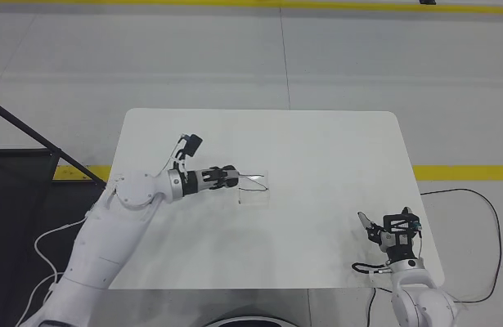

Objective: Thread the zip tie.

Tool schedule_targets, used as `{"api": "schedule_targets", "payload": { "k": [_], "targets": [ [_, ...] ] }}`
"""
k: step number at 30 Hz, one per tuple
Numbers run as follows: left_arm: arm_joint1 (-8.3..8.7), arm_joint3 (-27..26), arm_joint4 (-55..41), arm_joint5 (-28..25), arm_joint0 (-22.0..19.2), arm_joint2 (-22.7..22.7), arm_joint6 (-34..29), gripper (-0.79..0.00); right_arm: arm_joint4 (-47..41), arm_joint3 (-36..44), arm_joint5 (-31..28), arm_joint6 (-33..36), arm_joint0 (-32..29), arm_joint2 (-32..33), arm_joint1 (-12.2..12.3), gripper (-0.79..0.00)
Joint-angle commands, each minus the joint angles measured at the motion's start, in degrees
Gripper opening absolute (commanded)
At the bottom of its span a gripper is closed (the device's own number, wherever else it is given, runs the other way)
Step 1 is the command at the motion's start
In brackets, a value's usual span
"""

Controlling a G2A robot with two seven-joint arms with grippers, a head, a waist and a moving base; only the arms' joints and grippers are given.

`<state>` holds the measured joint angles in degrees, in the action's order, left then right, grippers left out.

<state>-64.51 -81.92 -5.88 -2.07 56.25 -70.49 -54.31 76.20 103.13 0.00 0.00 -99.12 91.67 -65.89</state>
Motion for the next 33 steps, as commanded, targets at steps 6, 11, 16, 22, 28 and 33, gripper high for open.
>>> {"api": "schedule_targets", "payload": {
  "k": [6, 11, 16, 22, 28, 33],
  "targets": [
    [0.54, -1.9, -1.0, -1.1, 1.7, -2.9, 1.4, -0.785, 0.0, 0.0, 0.0, 0.0, 0.0, 0.0, 0.0, 0.0],
    [0.54, -1.9, -1.0, -1.1, 1.7, -2.9, 1.4, -0.785, 0.0, 0.0, 0.0, 0.0, 0.0, 0.0, 0.0, 0.0],
    [0.64, -1.5, -4.9, -2.6, 1.8, -2.9, -3.3, -0.785, 1.9, 0.7, -4.4, 3.2, 1.2, -1.3, 0.2, 0.0],
    [1.08, 2.0, -10.1, -8.5, 0.2, -4.0, -12.1, -0.785, -2.1, 2.3, -17.6, 12.2, 6.8, -4.0, 0.5, 0.0],
    [1.08, 5.8, -15.8, -12.2, -2.1, -3.8, -17.8, -0.785, -11.7, 1.8, -28.7, 21.4, 13.5, -7.5, 0.6, 0.0],
    [1.04, 7.4, -16.6, -13.9, -3.4, -2.9, -18.8, -0.785, -21.8, 1.0, -35.4, 29.4, 17.1, -9.0, 0.8, 0.0]
  ]
}}
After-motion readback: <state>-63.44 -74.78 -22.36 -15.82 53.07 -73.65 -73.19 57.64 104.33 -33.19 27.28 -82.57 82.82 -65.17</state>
